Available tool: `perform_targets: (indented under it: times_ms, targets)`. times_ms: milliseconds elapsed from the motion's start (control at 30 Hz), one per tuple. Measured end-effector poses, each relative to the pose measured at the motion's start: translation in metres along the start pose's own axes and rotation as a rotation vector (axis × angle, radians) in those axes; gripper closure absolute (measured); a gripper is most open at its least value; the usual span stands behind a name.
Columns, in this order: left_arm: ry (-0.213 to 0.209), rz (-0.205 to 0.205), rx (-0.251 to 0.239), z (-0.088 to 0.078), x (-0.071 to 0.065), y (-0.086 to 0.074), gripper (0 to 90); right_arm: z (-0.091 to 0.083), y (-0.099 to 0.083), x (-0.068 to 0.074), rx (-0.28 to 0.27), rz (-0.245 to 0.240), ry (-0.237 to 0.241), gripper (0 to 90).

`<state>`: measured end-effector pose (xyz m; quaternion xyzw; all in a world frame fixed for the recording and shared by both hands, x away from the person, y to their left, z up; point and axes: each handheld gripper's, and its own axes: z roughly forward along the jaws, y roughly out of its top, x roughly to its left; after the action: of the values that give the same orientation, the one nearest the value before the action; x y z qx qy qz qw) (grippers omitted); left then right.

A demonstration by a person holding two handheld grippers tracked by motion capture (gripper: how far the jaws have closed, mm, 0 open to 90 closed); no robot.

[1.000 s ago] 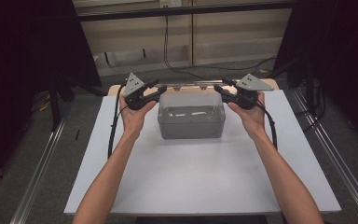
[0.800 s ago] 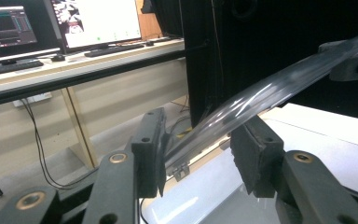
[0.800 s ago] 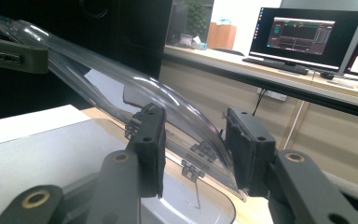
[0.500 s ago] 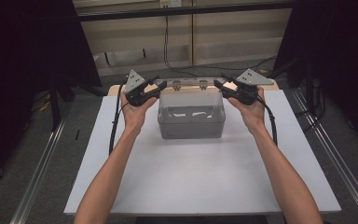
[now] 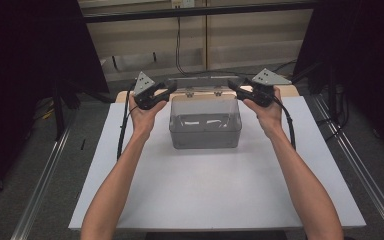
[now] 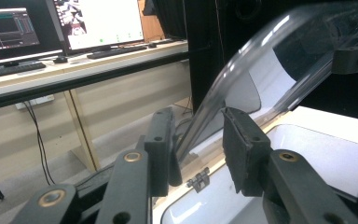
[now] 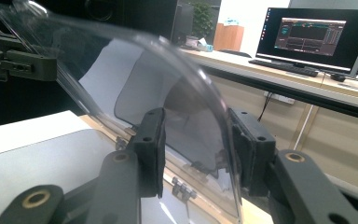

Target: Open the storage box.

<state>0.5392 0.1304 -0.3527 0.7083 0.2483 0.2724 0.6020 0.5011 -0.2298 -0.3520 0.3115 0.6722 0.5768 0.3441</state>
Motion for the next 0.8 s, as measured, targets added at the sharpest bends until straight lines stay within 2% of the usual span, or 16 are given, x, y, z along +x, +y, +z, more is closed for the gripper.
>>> perform_targets:
  times_ms: [67, 233, 300, 400, 667, 800]
  targets:
    - [-0.007, 0.006, -0.003, 0.001, 0.003, 0.000, 65.7, 0.003, 0.000, -0.002, -0.002, 0.000, -0.006, 58.3]
    - [-0.013, -0.015, -0.015, 0.005, 0.009, -0.003, 67.5, 0.009, -0.005, -0.006, -0.024, 0.018, -0.013, 58.2]
    - [-0.006, -0.029, -0.016, 0.007, 0.010, -0.005, 68.1, 0.011, -0.006, -0.007, -0.022, 0.029, -0.017, 58.3]
    - [0.009, -0.027, 0.004, 0.011, 0.010, -0.009, 68.7, 0.015, -0.006, -0.009, -0.017, 0.051, -0.016, 56.6]
    - [0.016, -0.037, 0.028, 0.020, 0.015, -0.014, 68.5, 0.025, -0.011, -0.010, 0.017, 0.019, -0.039, 48.6]
    - [0.024, -0.036, 0.027, 0.024, 0.017, -0.014, 69.7, 0.027, -0.016, -0.014, 0.035, 0.034, -0.042, 47.9]
